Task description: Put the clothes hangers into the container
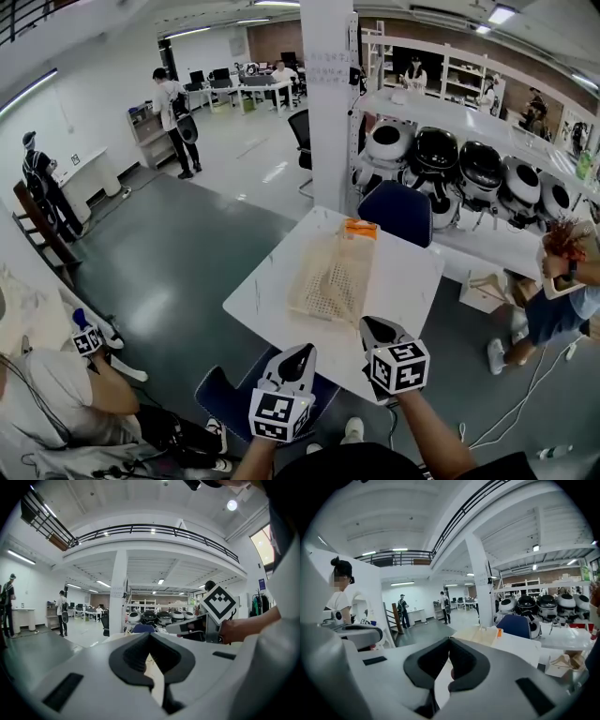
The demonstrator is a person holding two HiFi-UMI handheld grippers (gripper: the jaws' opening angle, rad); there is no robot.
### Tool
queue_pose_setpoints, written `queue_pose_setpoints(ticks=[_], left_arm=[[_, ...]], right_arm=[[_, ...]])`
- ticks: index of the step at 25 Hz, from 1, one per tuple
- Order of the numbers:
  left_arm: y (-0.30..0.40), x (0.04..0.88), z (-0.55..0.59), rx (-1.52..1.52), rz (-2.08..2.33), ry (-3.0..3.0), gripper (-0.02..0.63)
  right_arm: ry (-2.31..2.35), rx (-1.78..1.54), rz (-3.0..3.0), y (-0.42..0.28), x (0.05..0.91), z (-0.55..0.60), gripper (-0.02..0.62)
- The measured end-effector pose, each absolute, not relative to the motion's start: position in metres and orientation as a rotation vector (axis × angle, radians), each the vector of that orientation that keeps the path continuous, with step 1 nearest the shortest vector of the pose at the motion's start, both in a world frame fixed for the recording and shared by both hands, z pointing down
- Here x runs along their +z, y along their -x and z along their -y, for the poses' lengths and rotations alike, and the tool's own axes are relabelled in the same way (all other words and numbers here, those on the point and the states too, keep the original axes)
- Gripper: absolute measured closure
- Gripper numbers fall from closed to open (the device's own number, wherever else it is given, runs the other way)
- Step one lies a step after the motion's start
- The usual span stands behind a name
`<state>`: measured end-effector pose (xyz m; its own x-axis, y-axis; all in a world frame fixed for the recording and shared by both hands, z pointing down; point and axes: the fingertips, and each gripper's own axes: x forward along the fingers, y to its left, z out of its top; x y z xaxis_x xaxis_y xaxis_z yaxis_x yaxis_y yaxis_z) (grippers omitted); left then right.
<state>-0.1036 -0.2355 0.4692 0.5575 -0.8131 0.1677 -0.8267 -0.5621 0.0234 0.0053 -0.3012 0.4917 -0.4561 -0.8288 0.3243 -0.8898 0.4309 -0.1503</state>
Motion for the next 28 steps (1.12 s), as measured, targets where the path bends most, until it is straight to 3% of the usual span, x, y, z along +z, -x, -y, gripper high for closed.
queue_pose_setpoints(ticks=[14, 28], left_arm=[[0.138, 0.488, 0.198, 0.165, 1.4, -2.655, 0.601], [0.127, 0.479, 0.193, 0.118, 1.388, -2.659, 0.601]], right_arm=[[-1.507, 0.401, 2.511, 0.03, 0.49, 0.252, 0.575], [-1.542, 0.369, 2.549, 0.017, 0.475, 0.238, 0.576]])
